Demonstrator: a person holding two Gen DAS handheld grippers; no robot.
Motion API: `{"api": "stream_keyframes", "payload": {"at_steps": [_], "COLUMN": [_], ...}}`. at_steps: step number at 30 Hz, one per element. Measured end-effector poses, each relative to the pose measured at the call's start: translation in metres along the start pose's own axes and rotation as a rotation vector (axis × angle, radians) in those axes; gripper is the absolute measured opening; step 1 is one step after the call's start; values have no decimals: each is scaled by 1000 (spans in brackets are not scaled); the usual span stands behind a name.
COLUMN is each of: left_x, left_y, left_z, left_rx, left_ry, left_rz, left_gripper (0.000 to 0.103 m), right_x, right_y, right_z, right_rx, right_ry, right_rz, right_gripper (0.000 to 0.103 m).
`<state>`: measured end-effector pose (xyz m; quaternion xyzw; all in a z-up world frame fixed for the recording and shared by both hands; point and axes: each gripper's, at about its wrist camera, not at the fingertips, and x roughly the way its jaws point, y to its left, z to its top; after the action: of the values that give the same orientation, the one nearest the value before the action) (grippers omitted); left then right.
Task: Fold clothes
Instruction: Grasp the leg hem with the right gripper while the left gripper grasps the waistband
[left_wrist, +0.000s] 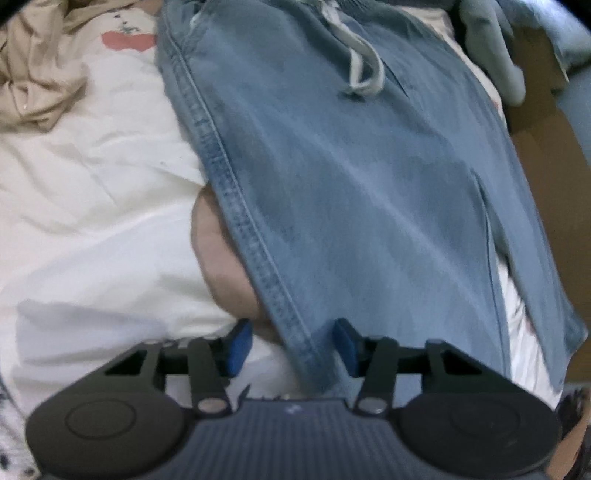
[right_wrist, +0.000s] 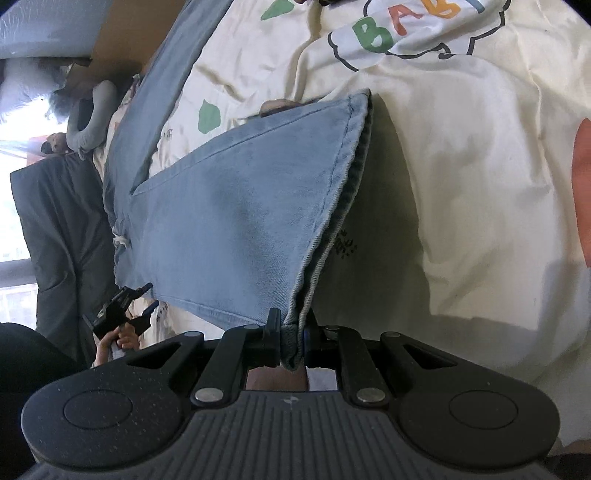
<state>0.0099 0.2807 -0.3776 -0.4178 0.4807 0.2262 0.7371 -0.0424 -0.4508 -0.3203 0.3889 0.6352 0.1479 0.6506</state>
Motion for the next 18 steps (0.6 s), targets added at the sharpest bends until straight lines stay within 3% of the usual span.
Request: {"api": "stream_keyframes", "payload": {"at_steps": [4,6,8,9,18], "left_x": [2,2,-1,-4,-20], "left_y": [10,13,13,12,15], "left_z": [7,10,10,8,5], "left_rx": [-106,-137,-126,-123,-58], "left_ry": [-18,-28,-53,-67,-93], "left_rz": [-34,-40,-25,-22,48], "left_gripper": [44,34,11,7,3], "right_x": [0,-2,-3,-4,1], "right_y": [1,2,1,1,-6], "right_z": [-5,-6,-7,-7,-11], "right_rx": [7,21,30,32,25], "right_ry": [14,12,8,8,26], "right_rz": [-10,-6,-2,-5,-49], "right_gripper": [9,9,9,9,9]}}
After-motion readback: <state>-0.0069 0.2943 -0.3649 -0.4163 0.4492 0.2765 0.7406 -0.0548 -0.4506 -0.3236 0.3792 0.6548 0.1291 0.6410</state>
